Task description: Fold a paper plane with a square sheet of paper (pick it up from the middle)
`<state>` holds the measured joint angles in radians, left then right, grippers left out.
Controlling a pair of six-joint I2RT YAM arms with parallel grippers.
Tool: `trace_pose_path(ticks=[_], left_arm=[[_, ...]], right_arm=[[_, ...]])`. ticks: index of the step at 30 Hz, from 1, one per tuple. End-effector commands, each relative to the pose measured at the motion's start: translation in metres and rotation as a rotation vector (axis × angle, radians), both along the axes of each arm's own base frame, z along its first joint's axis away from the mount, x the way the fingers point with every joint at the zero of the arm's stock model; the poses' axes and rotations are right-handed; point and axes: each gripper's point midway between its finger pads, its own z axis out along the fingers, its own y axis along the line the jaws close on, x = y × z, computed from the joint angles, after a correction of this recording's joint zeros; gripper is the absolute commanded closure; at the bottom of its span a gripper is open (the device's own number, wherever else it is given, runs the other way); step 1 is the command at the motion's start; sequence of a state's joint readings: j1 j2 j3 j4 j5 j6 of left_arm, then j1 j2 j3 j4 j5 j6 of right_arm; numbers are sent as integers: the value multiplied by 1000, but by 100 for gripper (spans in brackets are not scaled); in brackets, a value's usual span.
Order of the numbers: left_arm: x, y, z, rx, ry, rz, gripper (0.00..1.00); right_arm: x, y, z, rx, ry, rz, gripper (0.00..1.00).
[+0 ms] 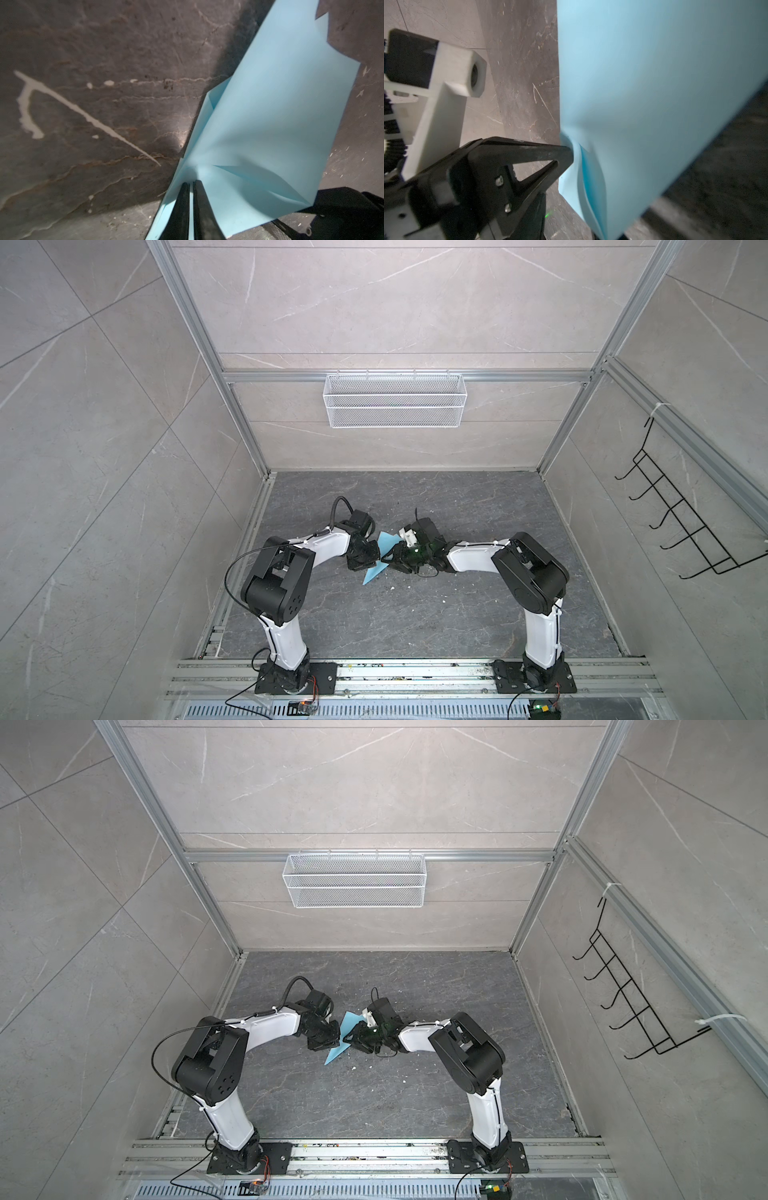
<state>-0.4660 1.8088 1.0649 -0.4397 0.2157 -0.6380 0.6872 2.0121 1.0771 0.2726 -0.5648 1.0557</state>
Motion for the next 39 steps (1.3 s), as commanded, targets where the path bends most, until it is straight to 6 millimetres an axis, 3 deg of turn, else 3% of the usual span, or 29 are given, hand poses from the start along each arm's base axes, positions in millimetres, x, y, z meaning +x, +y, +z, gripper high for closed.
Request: trace_pose_path(ticks=[1, 11, 17, 23, 28, 33, 39], left_arm=[[-20, 11, -24, 60, 82, 12, 87], [-12, 4, -5, 9, 12, -2, 82], [-1, 1, 22, -27, -90, -1, 74], [10, -8, 58, -116, -266, -53, 45], [11, -30, 78, -255, -420, -182, 26], [5, -47, 94, -370, -562, -268, 12], [-7, -71, 96, -354, -729, -408, 1]], right_arm=[[6, 5, -4, 8, -4, -17, 63], [15, -2, -9, -51, -4, -74, 81], [18, -17, -5, -108, -16, -128, 92], [18, -51, 7, -196, -44, -219, 95], [12, -88, 12, -281, -20, -292, 97], [6, -115, 8, -309, 47, -366, 97], [4, -124, 10, -291, 102, -414, 98]])
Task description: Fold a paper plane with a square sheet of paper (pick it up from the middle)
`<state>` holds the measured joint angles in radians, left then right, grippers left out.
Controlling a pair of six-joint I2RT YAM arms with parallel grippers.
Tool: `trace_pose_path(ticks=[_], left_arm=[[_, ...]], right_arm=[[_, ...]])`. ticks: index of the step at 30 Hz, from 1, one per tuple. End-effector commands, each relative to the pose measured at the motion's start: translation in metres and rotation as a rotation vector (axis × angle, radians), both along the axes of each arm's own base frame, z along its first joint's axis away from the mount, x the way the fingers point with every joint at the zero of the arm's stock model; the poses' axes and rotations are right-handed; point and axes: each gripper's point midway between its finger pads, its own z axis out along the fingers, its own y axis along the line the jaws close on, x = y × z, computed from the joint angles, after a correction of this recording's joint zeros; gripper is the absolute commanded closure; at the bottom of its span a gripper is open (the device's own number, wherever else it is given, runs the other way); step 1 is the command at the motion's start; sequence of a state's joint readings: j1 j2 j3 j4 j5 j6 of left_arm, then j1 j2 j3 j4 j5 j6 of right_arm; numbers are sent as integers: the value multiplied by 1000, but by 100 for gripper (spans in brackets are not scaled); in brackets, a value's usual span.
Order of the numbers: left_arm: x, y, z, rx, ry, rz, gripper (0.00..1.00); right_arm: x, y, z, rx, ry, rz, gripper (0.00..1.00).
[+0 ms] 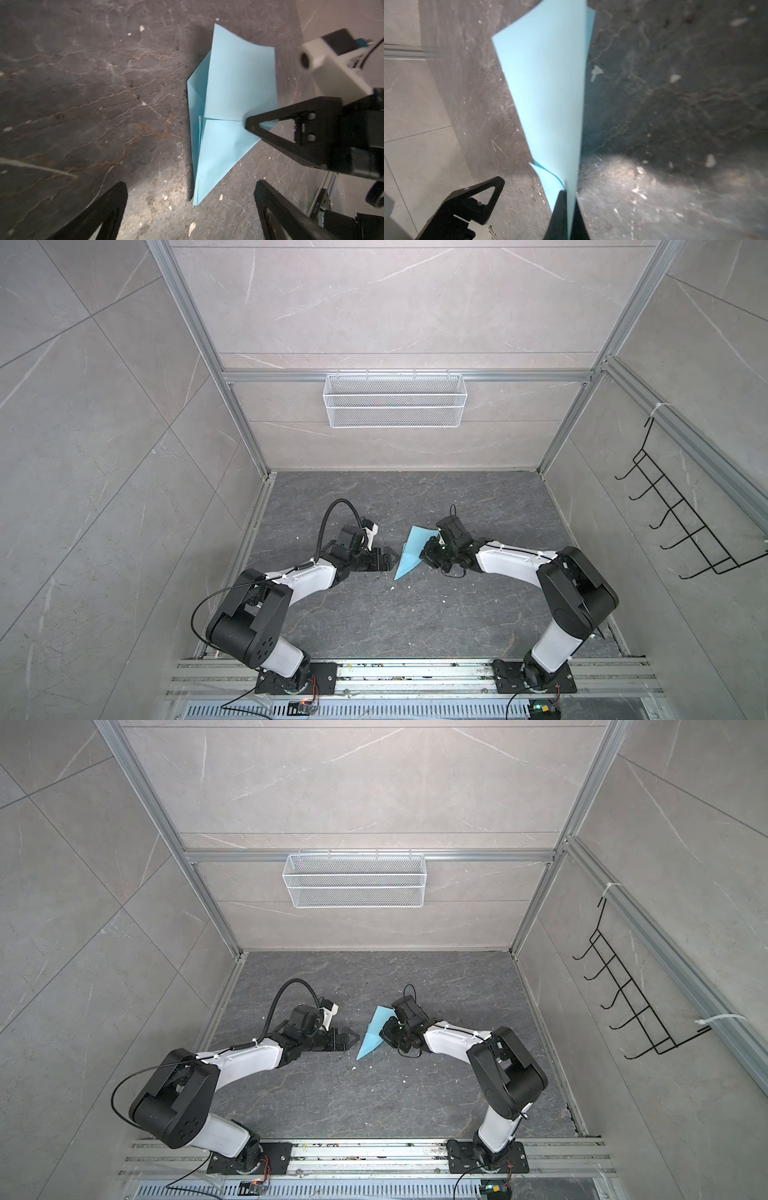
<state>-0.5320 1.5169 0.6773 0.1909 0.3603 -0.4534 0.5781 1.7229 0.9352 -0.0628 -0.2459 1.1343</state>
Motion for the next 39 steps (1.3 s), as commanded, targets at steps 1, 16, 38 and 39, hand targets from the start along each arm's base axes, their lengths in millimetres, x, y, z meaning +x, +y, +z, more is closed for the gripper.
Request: trace_pose_path(ticks=[1, 16, 38, 39], left_arm=[[4, -29, 36, -36, -269, -119, 1], [-26, -70, 3, 64, -591, -420, 23], [-10, -61, -27, 182, -639, -379, 70], [-10, -61, -28, 184, -637, -382, 72]], right_arm=[[-5, -9, 3, -2, 40, -47, 98], [-2, -8, 12, 47, 153, -132, 100], [-6, -4, 9, 52, 229, -136, 94], [-6, -4, 8, 51, 232, -136, 91]])
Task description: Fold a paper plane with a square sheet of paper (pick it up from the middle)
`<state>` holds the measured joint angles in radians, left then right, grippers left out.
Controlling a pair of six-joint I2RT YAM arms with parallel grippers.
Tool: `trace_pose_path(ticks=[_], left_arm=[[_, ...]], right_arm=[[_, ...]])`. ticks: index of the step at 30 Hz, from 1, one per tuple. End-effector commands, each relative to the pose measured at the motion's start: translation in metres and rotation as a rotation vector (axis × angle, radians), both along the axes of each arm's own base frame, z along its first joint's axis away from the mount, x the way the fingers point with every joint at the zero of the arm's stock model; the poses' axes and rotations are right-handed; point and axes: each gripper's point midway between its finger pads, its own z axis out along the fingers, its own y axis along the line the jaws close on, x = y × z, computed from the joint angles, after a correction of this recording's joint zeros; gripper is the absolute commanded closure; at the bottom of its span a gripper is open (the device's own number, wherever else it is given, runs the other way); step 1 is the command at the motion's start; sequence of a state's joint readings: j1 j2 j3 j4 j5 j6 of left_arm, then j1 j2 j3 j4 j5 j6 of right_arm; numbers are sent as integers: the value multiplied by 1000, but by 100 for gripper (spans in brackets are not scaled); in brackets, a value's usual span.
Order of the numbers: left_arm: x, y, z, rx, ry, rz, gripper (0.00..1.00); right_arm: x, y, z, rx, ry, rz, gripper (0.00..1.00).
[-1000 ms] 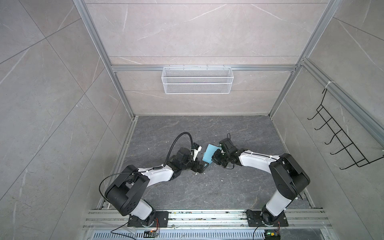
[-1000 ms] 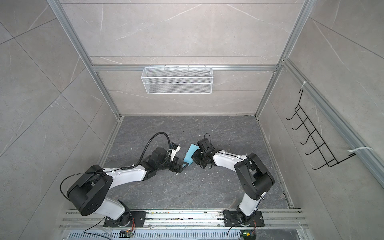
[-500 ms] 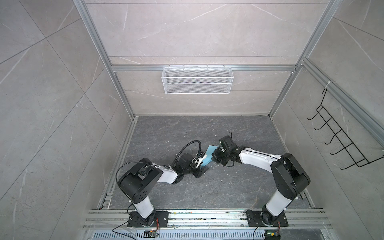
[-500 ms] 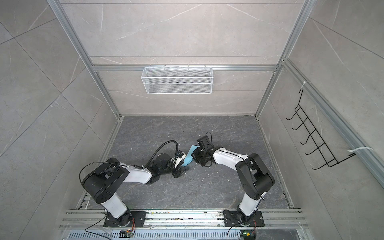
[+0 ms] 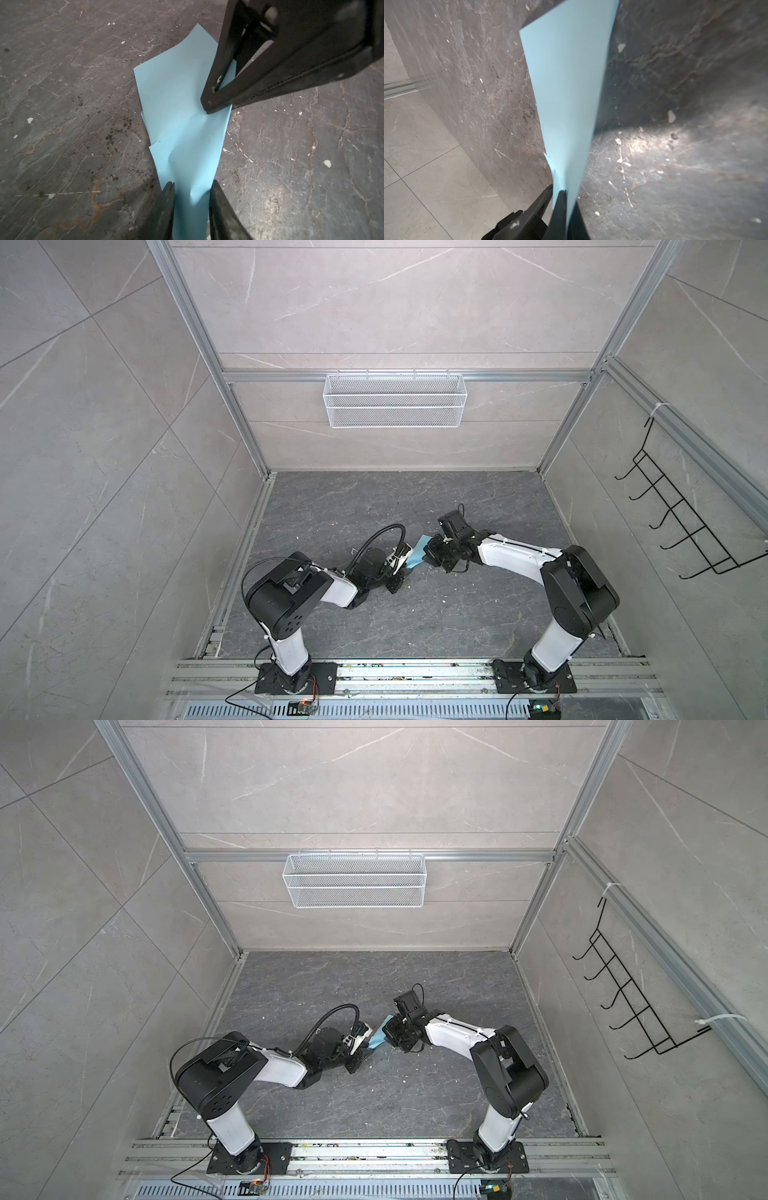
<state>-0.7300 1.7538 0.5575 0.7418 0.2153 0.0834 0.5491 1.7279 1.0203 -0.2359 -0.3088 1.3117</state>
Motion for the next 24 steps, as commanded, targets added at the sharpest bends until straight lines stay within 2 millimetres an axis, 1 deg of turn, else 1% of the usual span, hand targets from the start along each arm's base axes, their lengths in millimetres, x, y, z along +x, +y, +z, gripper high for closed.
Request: trace_pose_path(ticks=[1, 4, 8, 11, 16, 19, 24], left_arm=[[4, -2, 7, -12, -48, -5, 73], [3, -3, 7, -11, -44, -12, 74], [0, -4, 6, -11, -37, -28, 71], [-1, -4, 5, -5, -36, -33, 71], [-2, -5, 2, 11, -38, -52, 68], [-2, -5, -2, 23, -40, -63, 68], [-1, -6, -5, 42, -51, -75, 69]], right_arm=[[-1, 2, 1, 2, 36, 1, 88], [-2, 2, -1, -5, 47, 4, 83], [-2, 2, -2, -3, 53, 8, 81], [-2, 3, -2, -2, 53, 8, 84], [-1, 3, -1, 2, 47, 9, 95], [-1, 4, -1, 7, 45, 6, 96], [0, 6, 1, 20, 47, 4, 97]])
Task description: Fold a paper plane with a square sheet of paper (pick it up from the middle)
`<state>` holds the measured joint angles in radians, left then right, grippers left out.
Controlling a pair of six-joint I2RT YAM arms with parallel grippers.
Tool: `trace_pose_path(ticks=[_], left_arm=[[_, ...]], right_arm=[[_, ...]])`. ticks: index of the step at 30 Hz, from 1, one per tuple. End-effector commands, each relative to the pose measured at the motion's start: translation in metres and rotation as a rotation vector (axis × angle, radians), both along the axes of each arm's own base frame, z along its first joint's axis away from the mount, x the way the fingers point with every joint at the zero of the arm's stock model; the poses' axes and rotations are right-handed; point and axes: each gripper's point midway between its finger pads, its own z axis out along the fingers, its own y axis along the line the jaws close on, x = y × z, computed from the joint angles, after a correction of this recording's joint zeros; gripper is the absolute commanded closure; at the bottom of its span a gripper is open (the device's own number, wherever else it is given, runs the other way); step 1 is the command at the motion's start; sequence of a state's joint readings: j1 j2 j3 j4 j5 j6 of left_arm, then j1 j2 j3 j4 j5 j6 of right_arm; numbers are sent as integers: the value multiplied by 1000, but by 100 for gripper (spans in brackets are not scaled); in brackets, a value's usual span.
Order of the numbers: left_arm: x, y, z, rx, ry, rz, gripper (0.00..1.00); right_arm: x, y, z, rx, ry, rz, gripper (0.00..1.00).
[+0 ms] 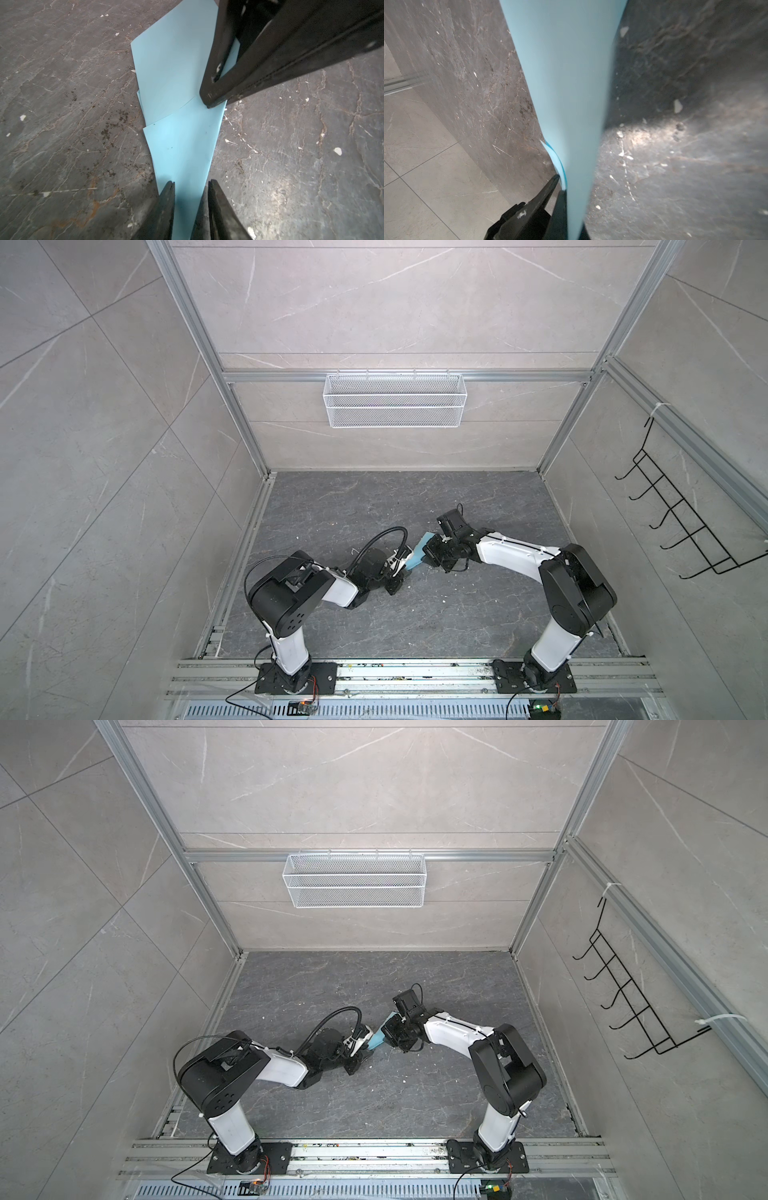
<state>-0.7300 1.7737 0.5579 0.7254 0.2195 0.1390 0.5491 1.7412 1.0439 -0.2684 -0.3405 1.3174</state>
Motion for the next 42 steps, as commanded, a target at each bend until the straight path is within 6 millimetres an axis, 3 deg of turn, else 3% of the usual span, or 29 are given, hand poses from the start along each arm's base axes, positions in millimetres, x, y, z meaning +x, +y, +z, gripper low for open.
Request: trace_pose_path(ticks=[1, 10, 18, 28, 30, 37, 42], left_arm=[[3, -8, 5, -4, -41, -42, 69], [3, -6, 3, 15, -50, -39, 76], [-2, -9, -2, 19, 2, -66, 84], [-3, -8, -6, 25, 56, -47, 90], [-3, -7, -6, 31, 73, -39, 91], [-7, -7, -3, 53, 175, -32, 95], [-10, -8, 2, 73, 250, -29, 96]], right_arm=[[3, 2, 0, 7, 13, -8, 97], [3, 2, -2, 7, 23, -14, 94], [3, -2, -2, -20, 7, -3, 78], [5, -3, 4, -25, -18, 6, 73], [6, -5, 8, -32, -35, 13, 70], [8, -19, 24, -95, -108, 57, 45], [9, -43, 36, -176, -174, 49, 40]])
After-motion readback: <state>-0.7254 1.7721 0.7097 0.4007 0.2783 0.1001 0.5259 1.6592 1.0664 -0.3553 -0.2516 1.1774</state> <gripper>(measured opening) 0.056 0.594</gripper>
